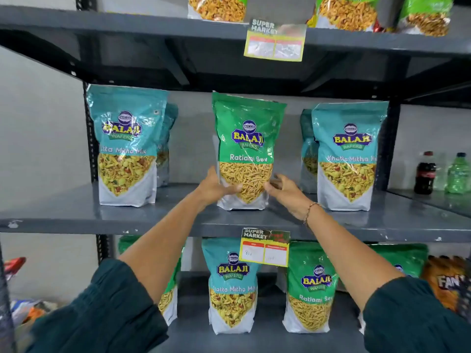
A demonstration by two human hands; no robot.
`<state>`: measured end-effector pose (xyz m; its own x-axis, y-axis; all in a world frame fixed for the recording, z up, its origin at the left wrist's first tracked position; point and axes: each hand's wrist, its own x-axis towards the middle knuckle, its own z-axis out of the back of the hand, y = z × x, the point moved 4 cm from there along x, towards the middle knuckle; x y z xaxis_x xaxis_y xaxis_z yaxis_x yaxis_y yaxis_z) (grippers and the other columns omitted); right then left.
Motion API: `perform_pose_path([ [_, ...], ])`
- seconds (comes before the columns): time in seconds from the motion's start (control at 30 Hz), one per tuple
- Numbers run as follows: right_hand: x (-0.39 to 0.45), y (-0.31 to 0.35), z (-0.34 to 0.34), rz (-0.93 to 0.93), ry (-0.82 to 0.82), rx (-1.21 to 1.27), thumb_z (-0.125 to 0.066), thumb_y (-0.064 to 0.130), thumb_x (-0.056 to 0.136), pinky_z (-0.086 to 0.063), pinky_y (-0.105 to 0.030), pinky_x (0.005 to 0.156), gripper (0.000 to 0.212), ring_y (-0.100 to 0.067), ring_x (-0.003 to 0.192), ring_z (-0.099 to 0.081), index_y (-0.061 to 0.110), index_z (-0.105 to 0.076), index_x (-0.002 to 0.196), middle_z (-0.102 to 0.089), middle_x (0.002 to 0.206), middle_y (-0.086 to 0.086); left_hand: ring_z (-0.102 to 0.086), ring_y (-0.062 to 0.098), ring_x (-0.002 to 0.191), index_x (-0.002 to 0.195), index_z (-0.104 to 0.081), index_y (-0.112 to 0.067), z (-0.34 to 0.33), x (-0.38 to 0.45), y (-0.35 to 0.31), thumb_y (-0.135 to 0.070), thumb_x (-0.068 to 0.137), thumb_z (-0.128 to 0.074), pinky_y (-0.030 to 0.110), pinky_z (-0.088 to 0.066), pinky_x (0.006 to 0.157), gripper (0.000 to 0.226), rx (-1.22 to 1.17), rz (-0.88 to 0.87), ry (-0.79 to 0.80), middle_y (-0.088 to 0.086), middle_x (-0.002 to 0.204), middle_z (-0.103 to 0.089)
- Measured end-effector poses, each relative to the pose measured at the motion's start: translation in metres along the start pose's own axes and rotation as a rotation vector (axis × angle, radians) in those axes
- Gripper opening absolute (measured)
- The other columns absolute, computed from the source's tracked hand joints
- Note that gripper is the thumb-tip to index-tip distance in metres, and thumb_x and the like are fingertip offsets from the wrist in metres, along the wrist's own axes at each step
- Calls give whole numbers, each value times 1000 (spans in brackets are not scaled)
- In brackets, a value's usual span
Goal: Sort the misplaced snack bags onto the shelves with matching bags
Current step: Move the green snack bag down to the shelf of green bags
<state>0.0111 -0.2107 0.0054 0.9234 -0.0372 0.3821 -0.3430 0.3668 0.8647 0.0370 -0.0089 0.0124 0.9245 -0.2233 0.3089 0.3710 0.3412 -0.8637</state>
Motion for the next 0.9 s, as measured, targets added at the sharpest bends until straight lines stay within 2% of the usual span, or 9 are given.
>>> perform_pose_path([
  [0.07,3,1,-3,14,33,-8,-61,24,86,-40,-28,94,53,-19,119,-50,4,-40,131,-54,128,-10,-53,18,116,128,-43,-21,0,1,0,-44,56,-86,42,-40,105,87,57,-30,-56,-3,128,-58],
  [0.13,2,2,-4,29,15,6,-63,19,84,-43,-29,92,45,-20,113,-55,5,-46,124,-59,120,-10,-53,16,108,125,-47,-13,4,-4,0,-29,63,-84,33,-43,95,74,70,-19,-141,-1,118,-59],
  [0.2,-1,1,-2,24,-22,23,-67,16,81,-45,-32,93,45,-23,112,-57,5,-48,120,-61,119,-12,-56,18,107,123,-49,-9,6,-16,-7,-20,64,-83,30,-43,90,69,63,-34,-188,4,119,-62],
  [0.27,-12,6,-2,41,-38,13,-69,15,79,-46,-37,98,47,-23,112,-56,6,-48,119,-61,120,-13,-58,23,113,122,-51,-8,11,-31,-13,-17,63,-83,32,-43,93,68,53,-51,-204,9,122,-64],
  [0.43,-60,34,-10,108,-65,-10,-76,17,72,-49,-42,98,50,-20,105,-61,7,-54,116,-66,113,-9,-52,26,124,129,-46,-6,29,-97,-31,-20,65,-82,29,-37,96,74,88,-117,-222,11,132,-58],
  [0.6,-133,72,-21,166,-82,-4,-81,25,65,-52,-31,87,43,-13,96,-65,15,-61,102,-70,102,-2,-44,28,131,137,-35,-6,51,-172,-48,-29,68,-78,40,-33,109,84,132,-170,-169,13,144,-46],
  [0.73,-186,79,-43,164,-52,-30,-83,22,63,-52,-19,74,31,-1,82,-65,29,-60,84,-69,87,9,-53,23,118,132,-42,-9,59,-224,-34,-25,69,-77,40,-37,106,74,140,-174,-138,9,134,-56],
  [0.83,-212,64,-61,134,-34,-16,-82,13,64,-48,-6,62,32,10,69,-61,20,-60,86,-66,80,12,-58,18,109,123,-49,-17,57,-250,-9,-26,66,-80,44,-42,105,65,130,-133,-113,4,124,-63],
  [0.9,-222,49,-72,105,-49,-20,-83,13,62,-52,-11,68,37,0,75,-65,12,-61,92,-68,84,4,-59,16,105,121,-50,-15,56,-259,10,-21,64,-81,43,-44,104,65,111,-101,-125,2,118,-65],
])
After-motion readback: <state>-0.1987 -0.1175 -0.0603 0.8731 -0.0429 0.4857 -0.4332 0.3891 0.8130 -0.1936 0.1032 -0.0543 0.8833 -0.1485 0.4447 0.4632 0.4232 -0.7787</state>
